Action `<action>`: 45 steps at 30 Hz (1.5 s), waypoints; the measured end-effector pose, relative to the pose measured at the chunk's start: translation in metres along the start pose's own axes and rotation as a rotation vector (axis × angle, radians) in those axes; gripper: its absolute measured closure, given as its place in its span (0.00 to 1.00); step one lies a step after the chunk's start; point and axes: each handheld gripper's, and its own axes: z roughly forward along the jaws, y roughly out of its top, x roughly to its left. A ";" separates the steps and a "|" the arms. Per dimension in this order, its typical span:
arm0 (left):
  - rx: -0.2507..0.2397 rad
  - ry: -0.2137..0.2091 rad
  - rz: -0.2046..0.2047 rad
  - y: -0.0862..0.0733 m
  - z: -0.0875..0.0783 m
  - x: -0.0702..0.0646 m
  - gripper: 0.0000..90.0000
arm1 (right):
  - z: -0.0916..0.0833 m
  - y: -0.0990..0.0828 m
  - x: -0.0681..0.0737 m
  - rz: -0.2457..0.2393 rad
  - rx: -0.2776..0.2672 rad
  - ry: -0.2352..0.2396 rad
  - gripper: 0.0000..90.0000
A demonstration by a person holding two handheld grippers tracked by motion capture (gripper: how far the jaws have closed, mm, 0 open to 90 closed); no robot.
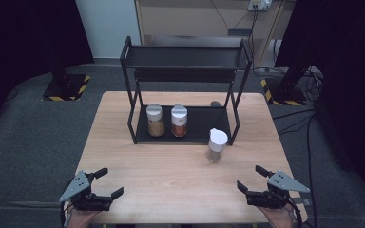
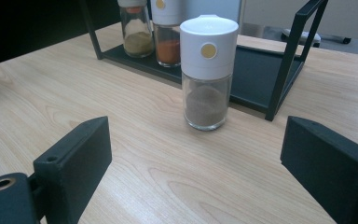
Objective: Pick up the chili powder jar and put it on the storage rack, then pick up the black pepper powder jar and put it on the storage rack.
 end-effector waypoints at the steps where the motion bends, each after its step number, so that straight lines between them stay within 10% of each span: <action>1: 0.001 0.000 0.000 0.000 0.000 0.000 0.01 | 0.000 0.000 0.000 -0.001 0.001 0.000 0.10; 28: 0.004 -0.003 0.006 0.001 0.001 -0.001 0.01 | -0.006 0.006 0.007 -0.025 -0.007 -0.031 0.11; 45: 0.011 0.001 0.003 0.001 0.001 -0.001 0.01 | -0.012 0.053 0.007 0.011 -0.004 -0.038 0.09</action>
